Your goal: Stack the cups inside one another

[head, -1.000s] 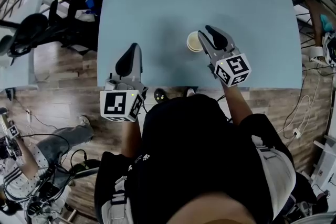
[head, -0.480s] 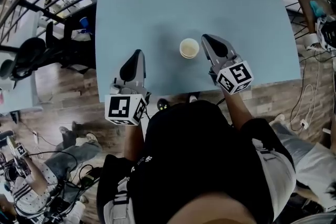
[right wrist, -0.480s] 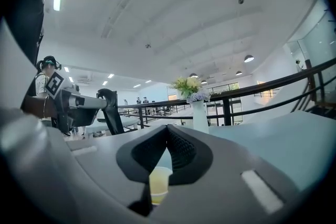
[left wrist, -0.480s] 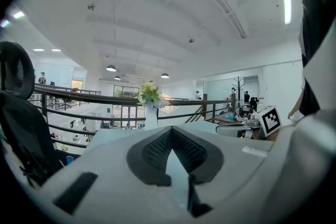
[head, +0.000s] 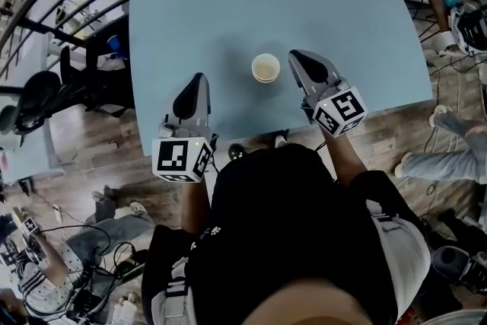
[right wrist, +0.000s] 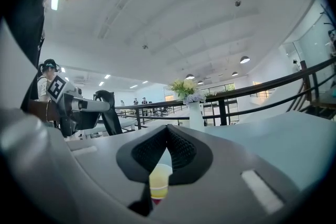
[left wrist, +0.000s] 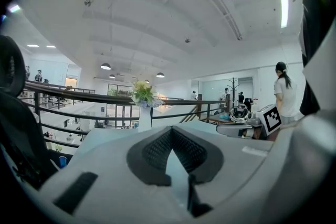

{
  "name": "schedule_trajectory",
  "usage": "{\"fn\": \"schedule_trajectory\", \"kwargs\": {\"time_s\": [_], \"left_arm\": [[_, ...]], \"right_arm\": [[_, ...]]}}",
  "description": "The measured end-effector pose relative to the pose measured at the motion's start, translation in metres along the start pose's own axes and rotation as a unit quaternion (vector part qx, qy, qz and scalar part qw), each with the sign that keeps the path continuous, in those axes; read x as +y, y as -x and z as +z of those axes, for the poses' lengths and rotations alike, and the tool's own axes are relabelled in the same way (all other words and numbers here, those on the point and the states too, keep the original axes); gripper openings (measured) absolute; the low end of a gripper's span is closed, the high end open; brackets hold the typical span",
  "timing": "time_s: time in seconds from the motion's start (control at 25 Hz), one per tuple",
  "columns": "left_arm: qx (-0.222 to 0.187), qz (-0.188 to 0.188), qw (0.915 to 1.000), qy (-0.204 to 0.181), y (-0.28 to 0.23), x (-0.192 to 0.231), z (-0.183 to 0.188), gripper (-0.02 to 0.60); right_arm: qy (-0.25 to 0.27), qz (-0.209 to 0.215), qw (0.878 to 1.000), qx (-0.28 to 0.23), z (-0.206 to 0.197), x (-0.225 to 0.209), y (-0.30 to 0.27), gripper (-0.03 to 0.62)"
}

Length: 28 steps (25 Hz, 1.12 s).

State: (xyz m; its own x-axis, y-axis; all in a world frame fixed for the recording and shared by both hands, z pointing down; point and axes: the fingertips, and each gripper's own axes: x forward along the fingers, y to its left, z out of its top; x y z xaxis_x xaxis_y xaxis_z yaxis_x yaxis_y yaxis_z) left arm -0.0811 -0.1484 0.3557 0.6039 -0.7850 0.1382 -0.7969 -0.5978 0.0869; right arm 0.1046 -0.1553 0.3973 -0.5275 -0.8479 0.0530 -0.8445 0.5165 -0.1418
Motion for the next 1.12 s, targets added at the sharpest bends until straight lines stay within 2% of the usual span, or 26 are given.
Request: {"fn": "schedule_trajectory", "kwargs": {"time_s": [1.12], "left_arm": [[0.004, -0.008, 0.9998, 0.016, -0.0048, -0.0044, -0.006, -0.012]], "right_arm": [[0.0, 0.002, 1.0, 0.017, 0.0005, 0.0035, 0.0104, 0.011]]}}
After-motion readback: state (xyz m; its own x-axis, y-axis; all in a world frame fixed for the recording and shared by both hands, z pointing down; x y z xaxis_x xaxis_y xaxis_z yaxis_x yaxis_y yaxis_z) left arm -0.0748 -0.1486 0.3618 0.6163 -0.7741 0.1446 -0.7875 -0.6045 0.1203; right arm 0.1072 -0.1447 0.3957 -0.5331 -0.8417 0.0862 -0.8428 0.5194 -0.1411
